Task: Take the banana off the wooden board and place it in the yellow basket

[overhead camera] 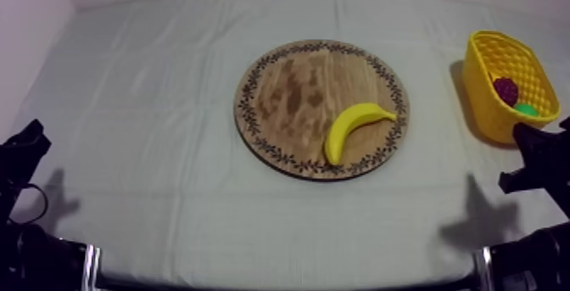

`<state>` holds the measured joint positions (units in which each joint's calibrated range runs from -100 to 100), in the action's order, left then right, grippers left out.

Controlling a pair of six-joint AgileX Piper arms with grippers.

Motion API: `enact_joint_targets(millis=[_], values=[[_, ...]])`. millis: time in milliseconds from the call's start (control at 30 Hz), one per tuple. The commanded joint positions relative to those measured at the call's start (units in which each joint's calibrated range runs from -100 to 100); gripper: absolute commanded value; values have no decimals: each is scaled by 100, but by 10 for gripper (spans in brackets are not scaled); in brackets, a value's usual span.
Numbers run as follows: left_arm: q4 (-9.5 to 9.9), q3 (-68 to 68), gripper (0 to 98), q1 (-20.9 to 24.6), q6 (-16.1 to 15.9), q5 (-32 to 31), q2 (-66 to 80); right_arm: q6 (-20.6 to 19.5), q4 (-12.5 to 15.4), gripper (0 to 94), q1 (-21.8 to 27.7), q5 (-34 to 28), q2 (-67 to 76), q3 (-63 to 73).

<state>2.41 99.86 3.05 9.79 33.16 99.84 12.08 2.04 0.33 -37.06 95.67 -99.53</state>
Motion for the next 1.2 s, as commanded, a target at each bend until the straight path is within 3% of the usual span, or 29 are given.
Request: enact_joint_targets(millis=[0,433,900,1167], values=[[1,3,1,2,1,-1,-2,0,3,4,-2,-3,0,-3],[1,3,1,2,1,-1,-2,18,4,4,-230,-3,5,-3],[1,3,1,2,1,-1,-2,-94,-2,4,-1647,-3,2,-3],[1,3,1,2,1,-1,-2,-280,-57,6,-1955,-8,-150,87]])
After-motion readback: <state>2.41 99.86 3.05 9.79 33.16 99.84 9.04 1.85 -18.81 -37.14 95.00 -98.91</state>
